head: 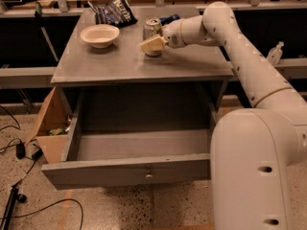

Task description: Place 7up can into top drawer

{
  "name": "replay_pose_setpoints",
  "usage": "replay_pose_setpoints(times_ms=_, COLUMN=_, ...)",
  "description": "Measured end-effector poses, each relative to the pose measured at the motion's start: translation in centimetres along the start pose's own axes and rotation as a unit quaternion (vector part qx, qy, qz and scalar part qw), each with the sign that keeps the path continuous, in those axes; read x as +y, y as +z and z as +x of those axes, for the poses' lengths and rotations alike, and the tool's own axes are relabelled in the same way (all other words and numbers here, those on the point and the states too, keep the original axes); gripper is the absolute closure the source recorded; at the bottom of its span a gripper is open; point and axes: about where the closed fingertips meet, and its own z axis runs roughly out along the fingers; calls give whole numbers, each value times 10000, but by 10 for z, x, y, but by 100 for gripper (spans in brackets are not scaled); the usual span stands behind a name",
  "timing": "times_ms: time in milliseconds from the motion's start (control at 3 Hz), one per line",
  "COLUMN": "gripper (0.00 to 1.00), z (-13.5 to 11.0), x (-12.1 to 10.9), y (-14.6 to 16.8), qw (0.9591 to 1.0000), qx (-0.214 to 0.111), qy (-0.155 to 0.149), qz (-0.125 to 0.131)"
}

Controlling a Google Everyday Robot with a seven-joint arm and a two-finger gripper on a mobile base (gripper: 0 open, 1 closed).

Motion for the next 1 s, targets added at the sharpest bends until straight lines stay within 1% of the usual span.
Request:
replay_pose_setpoints(times_ms=333, gripper=64, z=-2, x=2, y=-4, qw=9998, qx=-15, qy=-156, qz=-112)
replay_pose_setpoints(times_ms=667, gripper=87, z=-15, x=16, y=-47, qw=9985, qx=-47, qy=-406, qz=-352)
replay_pose_setpoints(times_ms=1000, gripper=100, z=-29, x=63, y=-121, qw=9944, qx=-109, qy=-654, qz=-817)
